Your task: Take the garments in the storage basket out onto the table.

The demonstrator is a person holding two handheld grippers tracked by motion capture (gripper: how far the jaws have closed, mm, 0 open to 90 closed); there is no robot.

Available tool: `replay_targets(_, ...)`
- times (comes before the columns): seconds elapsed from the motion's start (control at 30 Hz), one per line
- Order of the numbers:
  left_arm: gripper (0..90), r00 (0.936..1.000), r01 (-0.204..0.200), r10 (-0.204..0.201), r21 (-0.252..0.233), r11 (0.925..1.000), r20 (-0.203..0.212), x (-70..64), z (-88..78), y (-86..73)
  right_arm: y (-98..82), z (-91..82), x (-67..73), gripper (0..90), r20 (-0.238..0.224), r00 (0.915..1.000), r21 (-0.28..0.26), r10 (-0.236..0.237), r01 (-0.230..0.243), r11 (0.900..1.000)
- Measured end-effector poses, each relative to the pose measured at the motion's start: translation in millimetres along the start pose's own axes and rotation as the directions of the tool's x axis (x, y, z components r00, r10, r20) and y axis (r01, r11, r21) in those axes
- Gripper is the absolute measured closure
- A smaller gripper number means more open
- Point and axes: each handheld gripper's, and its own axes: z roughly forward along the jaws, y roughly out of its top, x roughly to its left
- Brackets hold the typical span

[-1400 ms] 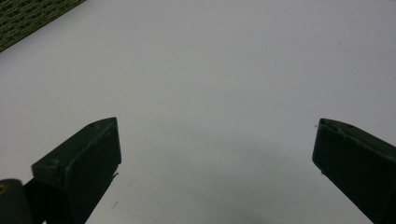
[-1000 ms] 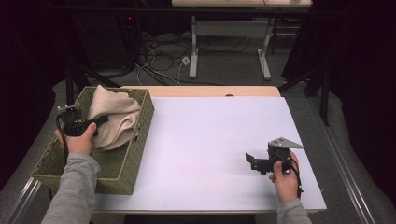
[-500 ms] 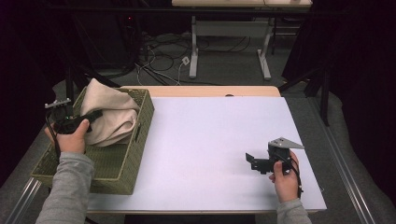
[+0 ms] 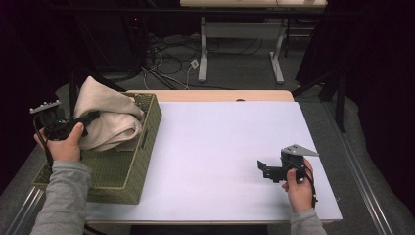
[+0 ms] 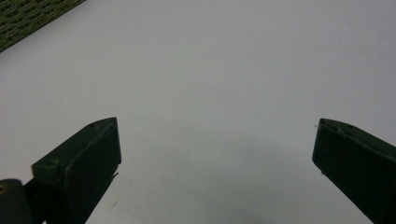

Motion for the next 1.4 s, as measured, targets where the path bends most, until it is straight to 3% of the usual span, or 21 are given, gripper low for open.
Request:
replay_targets(0.6, 56.5, 0.9996, -0.01, 0.012, -0.082, 0.9966, 0.027, 1.7, -35.0, 9.4, -0.2, 0.1, 0.3, 1.0, 0.001, 1.0, 0.001, -0.003, 0.003, 1.0)
replay_targets(0.8, 56.6, 0.999, -0.025, 0.028, -0.087, 0.9959, 0.036, 2.7, -45.9, 9.6, -0.5, 0.4, 0.3, 1.0, 0.003, 1.0, 0.001, -0.008, 0.008, 1.0)
replay_targets(1.4, 56.8, 0.9974, -0.02, 0.029, -0.14, 0.99, 0.066, -0.3, -67.5, 14.3, -1.0, 1.1, 0.3, 1.0, 0.005, 0.9999, 0.005, -0.009, 0.009, 1.0)
